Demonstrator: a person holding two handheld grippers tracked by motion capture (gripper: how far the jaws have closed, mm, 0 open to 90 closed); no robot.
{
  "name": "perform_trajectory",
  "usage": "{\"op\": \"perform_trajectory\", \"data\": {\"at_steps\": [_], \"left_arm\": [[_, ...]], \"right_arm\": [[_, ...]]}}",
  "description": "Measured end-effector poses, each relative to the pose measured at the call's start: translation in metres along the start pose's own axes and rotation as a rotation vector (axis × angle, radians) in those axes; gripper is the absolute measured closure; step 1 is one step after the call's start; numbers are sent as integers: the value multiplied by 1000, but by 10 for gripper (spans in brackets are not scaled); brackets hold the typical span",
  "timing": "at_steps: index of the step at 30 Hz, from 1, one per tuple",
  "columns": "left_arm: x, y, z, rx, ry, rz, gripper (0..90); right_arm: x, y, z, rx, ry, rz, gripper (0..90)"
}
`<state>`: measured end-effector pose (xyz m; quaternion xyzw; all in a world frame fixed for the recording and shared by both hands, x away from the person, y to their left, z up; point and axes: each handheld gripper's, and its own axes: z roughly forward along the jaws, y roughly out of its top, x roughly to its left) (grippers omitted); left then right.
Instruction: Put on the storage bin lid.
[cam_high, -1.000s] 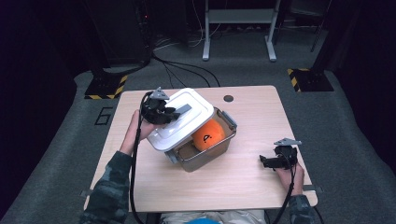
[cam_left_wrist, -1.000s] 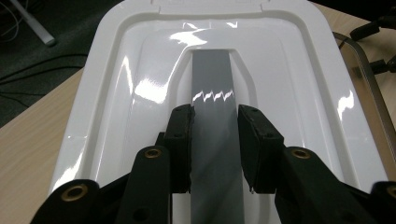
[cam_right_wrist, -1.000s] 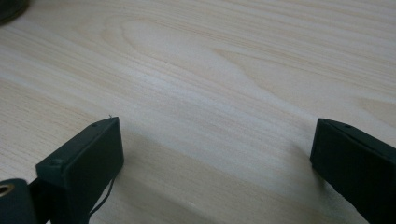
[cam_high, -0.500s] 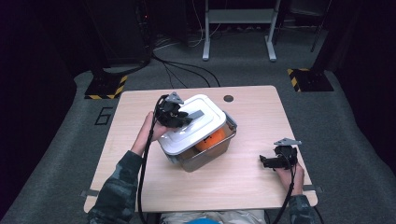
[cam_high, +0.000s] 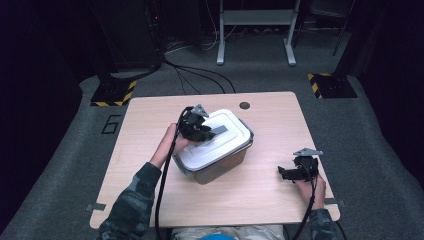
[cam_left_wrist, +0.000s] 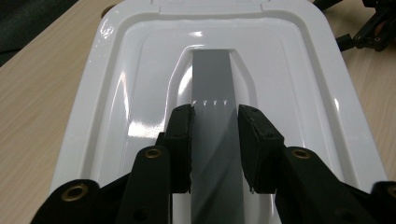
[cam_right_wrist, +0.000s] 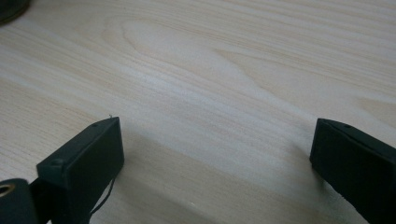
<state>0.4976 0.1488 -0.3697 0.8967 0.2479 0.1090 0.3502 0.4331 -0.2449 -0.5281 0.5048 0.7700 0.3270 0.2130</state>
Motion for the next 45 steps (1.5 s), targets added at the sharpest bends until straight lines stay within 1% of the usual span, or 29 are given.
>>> {"op": "perform_trajectory", "data": {"at_steps": [2, 7, 11, 14, 17, 19, 25, 27, 28, 29, 30, 31, 32, 33, 35, 36, 37, 38, 39, 40, 41, 43, 45], "left_arm": [[-1, 1, 2, -1, -3, 8, 662], [-5, 1, 5, 3, -6, 9, 662], [-8, -1, 9, -1, -11, -6, 661], [-9, -2, 9, -5, -7, -3, 661], [-9, -3, 10, -4, -13, -13, 661], [-10, -4, 11, 0, -9, -3, 660], [-10, -5, 11, -6, -13, -8, 645], [-9, -4, 9, -12, -8, -12, 580], [-8, -4, 6, -16, -4, -15, 520], [-8, -4, 6, -16, -4, -15, 492], [-8, -4, 4, -21, 2, -22, 492], [-7, -4, -1, -24, 13, -18, 400], [-7, -4, -1, -24, 13, -18, 377], [-6, -5, -4, -37, 19, -27, 377], [-4, -6, -11, -51, 34, -36, 308], [-2, -8, -15, -61, 50, -45, 288], [0, -9, -19, -64, 63, -50, 223], [1, -11, -21, -67, 69, -56, 223], [4, -14, -26, -70, 84, -73, 206], [6, -16, -28, -72, 93, -82, 174], [9, -18, -32, -72, 101, -87, 161], [14, -25, -39, -92, 129, -120, 144], [18, -31, -45, -102, 150, -140, 133]], "right_arm": [[0, 0, 0, 0, 0, 0, 22], [0, 0, 0, 0, 0, 0, 22], [0, 0, 0, -1, 0, 0, 22], [0, 0, 0, -1, 0, 0, 23], [0, 0, 0, 0, 0, 0, 23], [0, 0, 0, -1, 0, 0, 23], [0, 0, 0, -1, 0, 0, 23], [0, 0, 0, 0, 0, 0, 23], [0, 0, 0, 1, 1, 0, 23], [0, 0, 0, 1, 1, 0, 23], [0, 0, 0, 0, 1, 0, 23], [0, 0, 0, 0, 0, 0, 23], [0, 0, 0, 0, 0, 0, 23], [0, 0, 0, 0, 1, 0, 23], [0, 0, 0, 3, 2, -1, 23], [0, 0, 0, 0, 1, 0, 23], [0, 0, 0, 1, 1, 0, 23], [0, 0, 0, 1, 1, 0, 23], [0, 0, 0, -1, 0, 0, 23], [0, 0, 0, -1, 0, 0, 23], [0, 0, 0, 1, 1, 0, 23], [0, 0, 0, -1, 0, 0, 23], [0, 0, 0, -1, 0, 0, 23]]}}
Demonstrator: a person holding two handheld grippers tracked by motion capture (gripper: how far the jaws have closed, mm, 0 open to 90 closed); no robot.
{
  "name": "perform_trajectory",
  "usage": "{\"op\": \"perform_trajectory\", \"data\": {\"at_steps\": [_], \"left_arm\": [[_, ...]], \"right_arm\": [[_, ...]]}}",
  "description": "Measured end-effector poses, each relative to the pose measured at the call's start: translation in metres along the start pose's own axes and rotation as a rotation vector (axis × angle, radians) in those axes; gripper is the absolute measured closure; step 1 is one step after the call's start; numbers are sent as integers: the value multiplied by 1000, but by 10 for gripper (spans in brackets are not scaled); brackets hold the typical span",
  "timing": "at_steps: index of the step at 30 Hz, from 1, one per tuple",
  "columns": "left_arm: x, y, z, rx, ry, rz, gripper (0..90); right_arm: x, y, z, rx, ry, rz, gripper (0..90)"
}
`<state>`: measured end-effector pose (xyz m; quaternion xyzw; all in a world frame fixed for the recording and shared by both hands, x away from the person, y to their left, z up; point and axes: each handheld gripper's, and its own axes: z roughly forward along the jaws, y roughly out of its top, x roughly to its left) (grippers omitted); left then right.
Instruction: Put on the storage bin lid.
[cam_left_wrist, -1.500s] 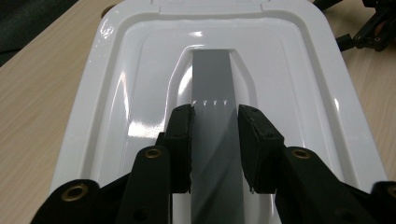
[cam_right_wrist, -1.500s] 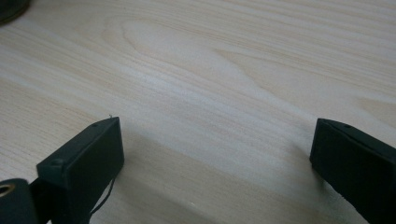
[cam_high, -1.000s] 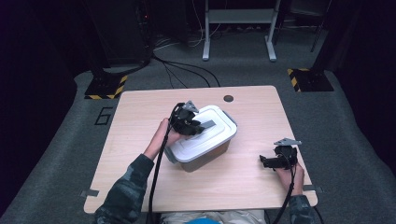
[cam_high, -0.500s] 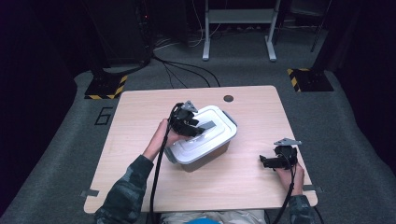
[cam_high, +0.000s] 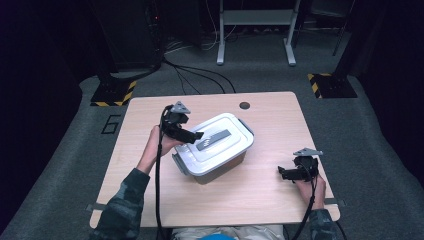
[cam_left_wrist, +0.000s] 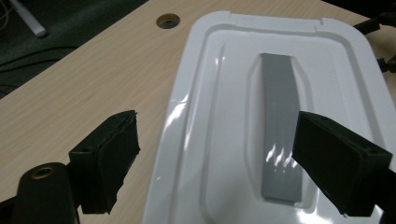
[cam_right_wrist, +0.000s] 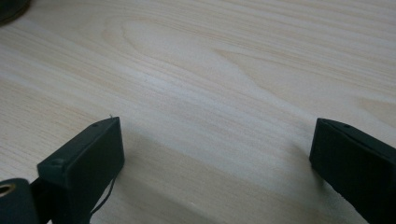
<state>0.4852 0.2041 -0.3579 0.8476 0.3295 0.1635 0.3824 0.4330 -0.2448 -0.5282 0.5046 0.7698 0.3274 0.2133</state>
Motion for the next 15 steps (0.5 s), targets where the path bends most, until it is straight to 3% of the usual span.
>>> {"op": "perform_trajectory", "data": {"at_steps": [2, 10, 15], "left_arm": [[12, -9, -10, -12, 34, -20, 115], [38, -35, -28, -5, 113, -67, 111], [55, -59, -36, -29, 171, -143, 94]], "right_arm": [[0, 0, 0, 0, 0, 0, 23], [0, 0, 0, 1, -1, 2, 23], [0, 0, 0, 1, -2, 2, 23]]}}
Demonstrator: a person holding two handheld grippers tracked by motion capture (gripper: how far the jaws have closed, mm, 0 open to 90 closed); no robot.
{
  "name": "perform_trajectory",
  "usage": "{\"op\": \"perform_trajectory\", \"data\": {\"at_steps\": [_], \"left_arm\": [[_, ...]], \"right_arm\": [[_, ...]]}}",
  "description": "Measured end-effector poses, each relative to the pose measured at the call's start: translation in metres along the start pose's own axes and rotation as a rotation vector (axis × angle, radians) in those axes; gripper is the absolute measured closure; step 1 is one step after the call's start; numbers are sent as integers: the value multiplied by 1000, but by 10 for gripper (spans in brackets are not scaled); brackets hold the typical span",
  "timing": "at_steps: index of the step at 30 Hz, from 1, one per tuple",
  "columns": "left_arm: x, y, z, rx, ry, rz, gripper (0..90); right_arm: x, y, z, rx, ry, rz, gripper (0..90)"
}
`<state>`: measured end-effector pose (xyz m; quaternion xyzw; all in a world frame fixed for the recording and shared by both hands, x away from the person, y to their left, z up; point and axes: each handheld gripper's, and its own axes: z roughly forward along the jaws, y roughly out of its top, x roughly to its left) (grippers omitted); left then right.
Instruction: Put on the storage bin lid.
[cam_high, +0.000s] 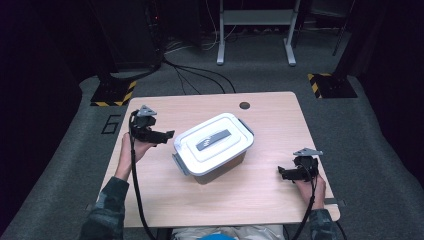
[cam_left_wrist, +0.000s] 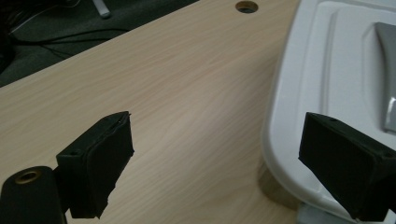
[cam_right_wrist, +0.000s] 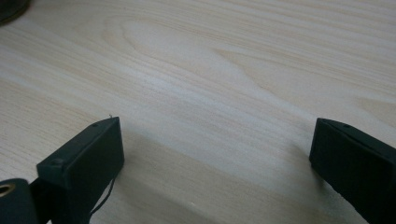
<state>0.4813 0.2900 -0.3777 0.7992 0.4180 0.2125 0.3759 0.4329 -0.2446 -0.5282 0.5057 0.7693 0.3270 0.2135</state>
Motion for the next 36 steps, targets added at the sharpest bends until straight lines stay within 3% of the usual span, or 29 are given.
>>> {"op": "perform_trajectory", "data": {"at_steps": [9, 14, 15, 19, 26, 29, 34, 36], "left_arm": [[24, -29, 0, 5, 63, -75, 87], [35, -49, 3, 33, 82, -117, 87], [40, -61, 7, 51, 92, -136, 87], [47, -80, 14, 83, 93, -163, 85], [55, -107, 21, 114, 106, -204, 83], [58, -126, 29, 127, 100, -230, 83], [59, -142, 37, 135, 89, -265, 77], [58, -149, 40, 130, 118, -257, 76]], "right_arm": [[0, 0, 0, 0, -1, 0, 23], [0, 0, 0, 0, -1, 0, 23], [0, 0, 0, 0, -1, 0, 23], [0, 0, 0, 0, -1, 0, 23], [1, 0, 0, -2, -2, 7, 23], [1, 0, 0, -2, -3, 8, 23], [1, 0, 0, -2, -3, 7, 23], [1, 0, 0, -2, -3, 7, 23]]}}
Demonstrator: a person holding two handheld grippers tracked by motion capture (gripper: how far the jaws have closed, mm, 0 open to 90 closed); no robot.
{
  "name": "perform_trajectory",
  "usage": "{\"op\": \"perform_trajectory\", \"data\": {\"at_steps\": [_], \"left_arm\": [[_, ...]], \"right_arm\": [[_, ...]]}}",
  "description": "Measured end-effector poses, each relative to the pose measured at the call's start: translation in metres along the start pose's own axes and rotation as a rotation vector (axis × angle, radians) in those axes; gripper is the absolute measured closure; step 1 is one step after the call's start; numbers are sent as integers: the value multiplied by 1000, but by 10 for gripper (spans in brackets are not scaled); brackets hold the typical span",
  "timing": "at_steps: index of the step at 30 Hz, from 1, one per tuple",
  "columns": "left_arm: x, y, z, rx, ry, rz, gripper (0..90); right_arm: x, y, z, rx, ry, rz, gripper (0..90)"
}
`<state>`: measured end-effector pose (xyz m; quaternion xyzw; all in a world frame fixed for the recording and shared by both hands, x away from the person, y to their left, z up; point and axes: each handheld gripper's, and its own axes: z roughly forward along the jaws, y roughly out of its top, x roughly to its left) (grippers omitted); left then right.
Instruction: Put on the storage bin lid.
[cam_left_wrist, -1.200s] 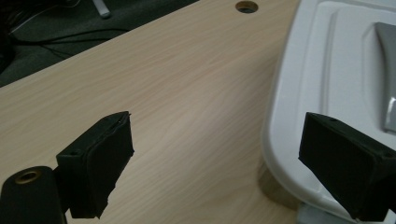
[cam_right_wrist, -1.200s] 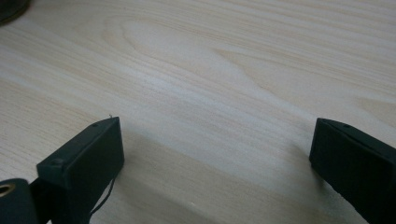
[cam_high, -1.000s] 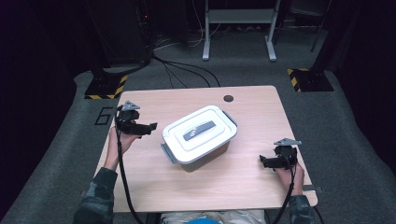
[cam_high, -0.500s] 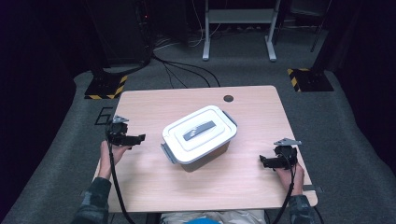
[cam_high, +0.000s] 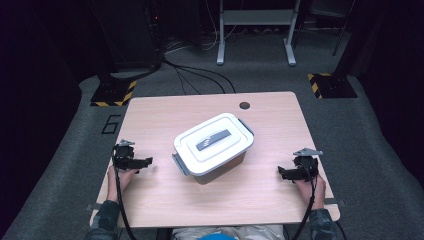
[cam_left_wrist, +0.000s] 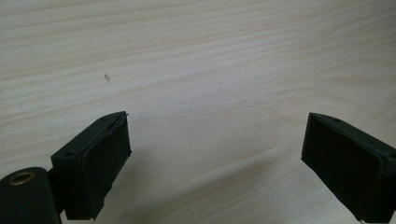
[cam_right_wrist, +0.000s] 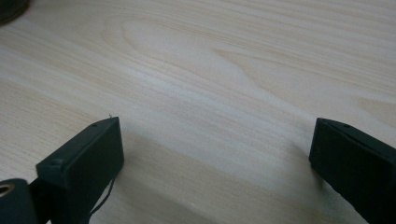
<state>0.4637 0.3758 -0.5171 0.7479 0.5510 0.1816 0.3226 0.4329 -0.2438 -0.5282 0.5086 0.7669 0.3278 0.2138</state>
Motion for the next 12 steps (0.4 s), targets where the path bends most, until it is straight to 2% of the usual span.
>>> {"op": "perform_trajectory", "data": {"at_steps": [4, 7, 8, 9, 12], "left_arm": [[-1, -10, 3, -48, 27, 3, 63], [-1, -15, 4, -81, 42, 24, 61], [-2, -15, 4, -80, 54, 26, 61], [-4, -16, 4, -71, 66, 47, 52], [-4, -16, 4, -68, 62, 52, 48]], "right_arm": [[0, 0, 0, 0, 0, 0, 23], [0, 0, 0, 0, -2, 1, 20], [0, 0, 0, 0, -2, 1, 20], [0, 0, 1, -2, -3, -6, 16], [1, 0, 1, 1, -10, 4, 11]]}}
